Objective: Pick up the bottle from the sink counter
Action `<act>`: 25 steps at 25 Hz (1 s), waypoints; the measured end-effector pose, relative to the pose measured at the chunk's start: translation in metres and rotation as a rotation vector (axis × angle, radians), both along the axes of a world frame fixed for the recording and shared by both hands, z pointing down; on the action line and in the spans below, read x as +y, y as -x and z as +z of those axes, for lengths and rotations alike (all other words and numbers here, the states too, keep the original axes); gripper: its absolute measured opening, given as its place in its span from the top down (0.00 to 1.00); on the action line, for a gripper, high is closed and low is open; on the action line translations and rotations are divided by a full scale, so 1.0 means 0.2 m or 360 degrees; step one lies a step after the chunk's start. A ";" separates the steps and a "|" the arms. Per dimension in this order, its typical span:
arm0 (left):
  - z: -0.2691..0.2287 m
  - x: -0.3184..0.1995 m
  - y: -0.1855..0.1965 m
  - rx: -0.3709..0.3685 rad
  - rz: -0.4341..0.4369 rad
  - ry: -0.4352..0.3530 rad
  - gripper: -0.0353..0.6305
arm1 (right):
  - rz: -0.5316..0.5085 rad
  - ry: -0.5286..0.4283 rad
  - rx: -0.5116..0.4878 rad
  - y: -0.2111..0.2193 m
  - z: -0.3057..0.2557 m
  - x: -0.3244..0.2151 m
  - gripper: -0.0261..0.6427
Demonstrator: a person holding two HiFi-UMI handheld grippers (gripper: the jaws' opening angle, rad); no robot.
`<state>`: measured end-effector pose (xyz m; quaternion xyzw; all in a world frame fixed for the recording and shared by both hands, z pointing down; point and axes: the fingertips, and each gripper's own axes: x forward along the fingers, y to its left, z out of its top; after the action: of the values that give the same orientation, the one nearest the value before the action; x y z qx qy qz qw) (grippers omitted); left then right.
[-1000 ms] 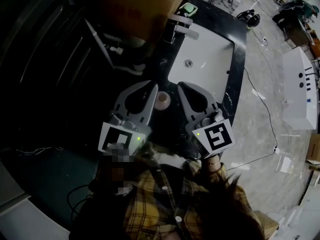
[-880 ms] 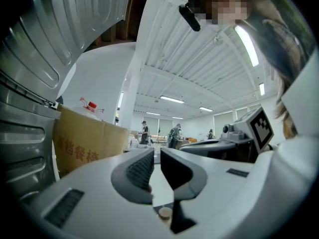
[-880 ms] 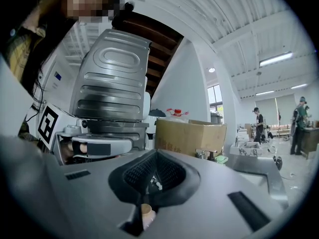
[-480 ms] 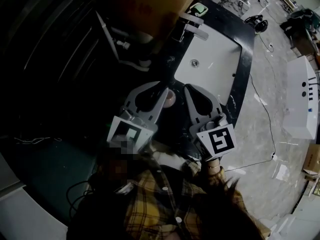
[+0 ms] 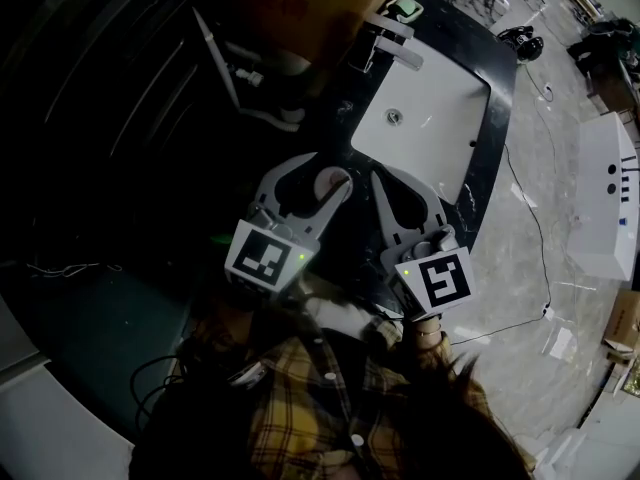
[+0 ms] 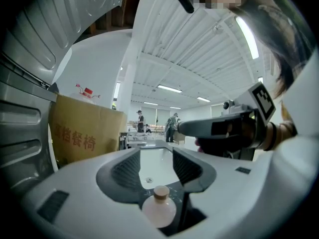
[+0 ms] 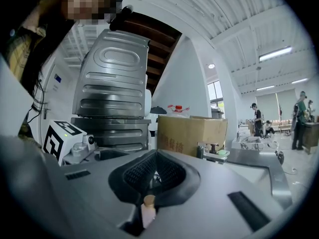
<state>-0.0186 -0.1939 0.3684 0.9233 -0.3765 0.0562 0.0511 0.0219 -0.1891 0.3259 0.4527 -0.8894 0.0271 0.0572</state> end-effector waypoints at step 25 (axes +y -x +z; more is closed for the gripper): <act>0.43 -0.11 -0.16 -0.0168 0.0056 0.0128 0.60 | 0.0015 0.0170 0.0034 -0.06 0.25 -0.09 0.94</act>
<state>0.0133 -0.2155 0.4554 0.9228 -0.3597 0.1209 0.0672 0.0346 -0.2065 0.3761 0.4533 -0.8840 0.0700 0.0907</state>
